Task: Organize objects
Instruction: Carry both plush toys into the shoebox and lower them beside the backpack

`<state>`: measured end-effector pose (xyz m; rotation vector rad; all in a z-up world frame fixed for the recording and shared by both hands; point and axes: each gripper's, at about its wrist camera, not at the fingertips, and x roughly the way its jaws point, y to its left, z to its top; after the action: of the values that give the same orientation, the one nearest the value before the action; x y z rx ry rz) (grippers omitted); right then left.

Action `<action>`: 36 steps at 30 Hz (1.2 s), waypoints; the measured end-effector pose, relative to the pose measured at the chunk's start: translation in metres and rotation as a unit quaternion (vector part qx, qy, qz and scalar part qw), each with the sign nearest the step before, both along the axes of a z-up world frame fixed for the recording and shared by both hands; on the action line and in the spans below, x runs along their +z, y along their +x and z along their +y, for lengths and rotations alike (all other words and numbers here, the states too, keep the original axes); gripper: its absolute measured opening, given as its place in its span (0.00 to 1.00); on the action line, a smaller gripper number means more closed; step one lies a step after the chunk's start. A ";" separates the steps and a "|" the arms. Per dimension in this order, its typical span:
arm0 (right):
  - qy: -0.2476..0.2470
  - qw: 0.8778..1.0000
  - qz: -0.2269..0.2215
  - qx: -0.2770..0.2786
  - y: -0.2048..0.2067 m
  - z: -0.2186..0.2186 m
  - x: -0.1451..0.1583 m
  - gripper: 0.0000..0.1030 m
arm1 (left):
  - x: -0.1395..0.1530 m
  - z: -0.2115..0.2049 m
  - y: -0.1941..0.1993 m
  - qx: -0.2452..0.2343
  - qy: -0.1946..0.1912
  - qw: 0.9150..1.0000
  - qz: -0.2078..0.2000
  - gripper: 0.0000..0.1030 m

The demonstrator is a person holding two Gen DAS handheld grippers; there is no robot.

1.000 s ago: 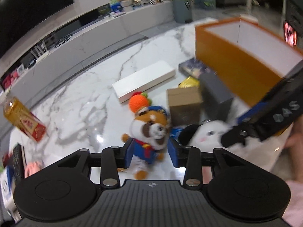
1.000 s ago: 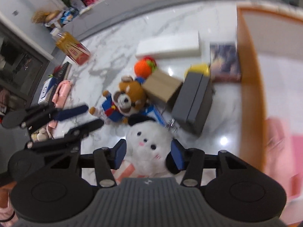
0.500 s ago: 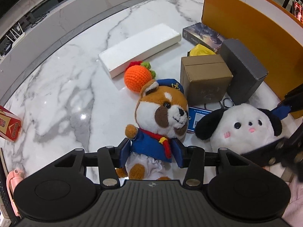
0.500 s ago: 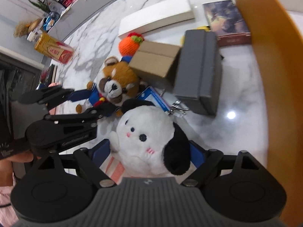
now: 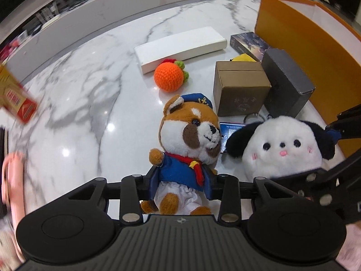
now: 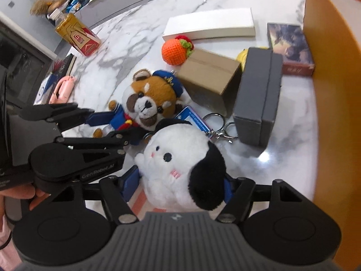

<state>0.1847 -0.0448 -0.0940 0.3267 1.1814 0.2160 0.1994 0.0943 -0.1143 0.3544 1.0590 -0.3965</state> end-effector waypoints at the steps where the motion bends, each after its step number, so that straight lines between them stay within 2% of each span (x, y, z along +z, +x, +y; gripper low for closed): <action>1: -0.010 1.000 -0.005 0.002 -0.002 0.000 0.002 0.69 | 0.001 0.001 -0.005 0.010 -0.005 1.000 0.000 0.42; 5: -0.021 1.000 -0.018 0.007 -0.013 -0.005 0.013 0.69 | 0.009 0.005 -0.027 0.045 -0.034 0.998 -0.001 0.41; 10: -0.023 0.999 -0.044 0.022 -0.031 -0.011 0.032 0.69 | 0.035 0.010 -0.061 0.082 -0.079 0.993 -0.023 0.40; 15: -0.034 0.994 -0.085 0.061 -0.059 -0.015 0.058 0.69 | 0.067 0.007 -0.094 0.100 -0.115 0.987 -0.049 0.40; 19: -0.040 0.990 -0.115 0.071 -0.079 -0.024 0.079 0.69 | 0.092 0.001 -0.114 0.107 -0.136 0.983 -0.069 0.40; 25: -0.040 0.982 -0.164 0.082 -0.108 -0.045 0.116 0.69 | 0.136 -0.021 -0.135 0.086 -0.154 0.978 -0.113 0.39; 29: -0.058 0.974 -0.201 0.090 -0.126 -0.068 0.145 0.69 | 0.164 -0.044 -0.137 0.068 -0.187 0.973 -0.120 0.39; 32: -0.074 0.971 -0.209 0.088 -0.134 -0.093 0.163 0.69 | 0.176 -0.070 -0.135 0.049 -0.206 0.970 -0.122 0.39; 36: -0.099 0.973 -0.194 0.074 -0.134 -0.137 0.186 0.69 | 0.177 -0.111 -0.122 0.033 -0.237 0.965 -0.106 0.39</action>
<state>0.0505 -0.1817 0.0917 0.0167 0.8308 0.2747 0.0770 -0.0164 0.0626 -0.0656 0.7353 -0.5250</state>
